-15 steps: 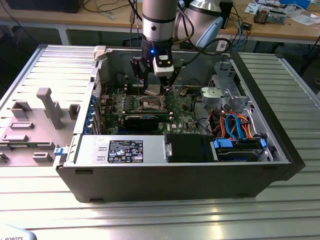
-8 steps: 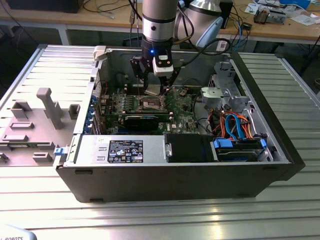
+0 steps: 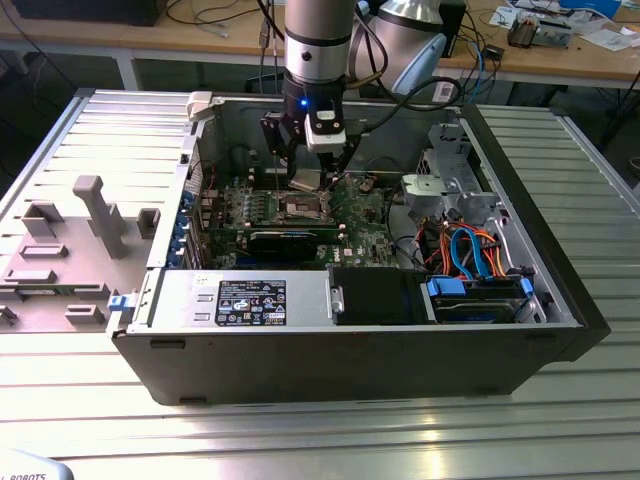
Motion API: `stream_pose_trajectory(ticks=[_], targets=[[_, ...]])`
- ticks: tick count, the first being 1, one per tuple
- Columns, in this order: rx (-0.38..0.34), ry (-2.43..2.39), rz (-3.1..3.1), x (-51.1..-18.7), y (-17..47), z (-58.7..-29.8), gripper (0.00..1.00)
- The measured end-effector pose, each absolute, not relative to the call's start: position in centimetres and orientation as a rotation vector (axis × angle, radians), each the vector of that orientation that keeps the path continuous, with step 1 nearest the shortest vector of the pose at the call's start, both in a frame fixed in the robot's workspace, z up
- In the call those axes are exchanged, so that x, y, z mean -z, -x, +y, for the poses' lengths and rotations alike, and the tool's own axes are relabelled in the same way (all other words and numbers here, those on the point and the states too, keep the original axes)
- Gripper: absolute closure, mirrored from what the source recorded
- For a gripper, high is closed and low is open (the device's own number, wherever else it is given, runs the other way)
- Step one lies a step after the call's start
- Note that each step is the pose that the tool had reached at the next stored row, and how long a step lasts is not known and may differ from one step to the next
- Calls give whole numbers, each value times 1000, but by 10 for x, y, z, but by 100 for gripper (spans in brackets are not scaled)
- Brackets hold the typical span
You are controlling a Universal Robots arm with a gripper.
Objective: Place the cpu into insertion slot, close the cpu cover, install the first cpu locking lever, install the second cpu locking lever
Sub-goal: 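Place the cpu into insertion slot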
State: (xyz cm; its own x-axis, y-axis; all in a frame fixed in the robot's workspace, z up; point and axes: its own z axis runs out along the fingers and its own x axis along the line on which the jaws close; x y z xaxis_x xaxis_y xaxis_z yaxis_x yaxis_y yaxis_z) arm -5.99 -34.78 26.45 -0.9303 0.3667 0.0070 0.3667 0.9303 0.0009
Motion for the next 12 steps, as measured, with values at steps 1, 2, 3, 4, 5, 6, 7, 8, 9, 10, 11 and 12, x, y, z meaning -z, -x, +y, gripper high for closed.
stream_pose_trajectory(ticks=[1, 2, 3, 4, 5, 6, 7, 8, 9, 10, 11, 12], targets=[[4, 587, -3080, -264, 60, -348, 45], [3, 590, -3079, -264, 60, -348, 45], [3, 593, -3078, -264, 60, -348, 45], [3, 596, -3078, -264, 60, -348, 45], [3, 599, -3077, -264, 60, -348, 45], [3, 601, -3077, -264, 60, -348, 45], [3, 603, -3076, -264, 60, -348, 45], [3, 605, -3076, -264, 60, -348, 45], [3, 607, -3076, -264, 60, -348, 45], [3, 609, -3075, -264, 60, -348, 45], [3, 611, -3075, -264, 60, -348, 45], [3, 613, -3075, -264, 60, -348, 45]])
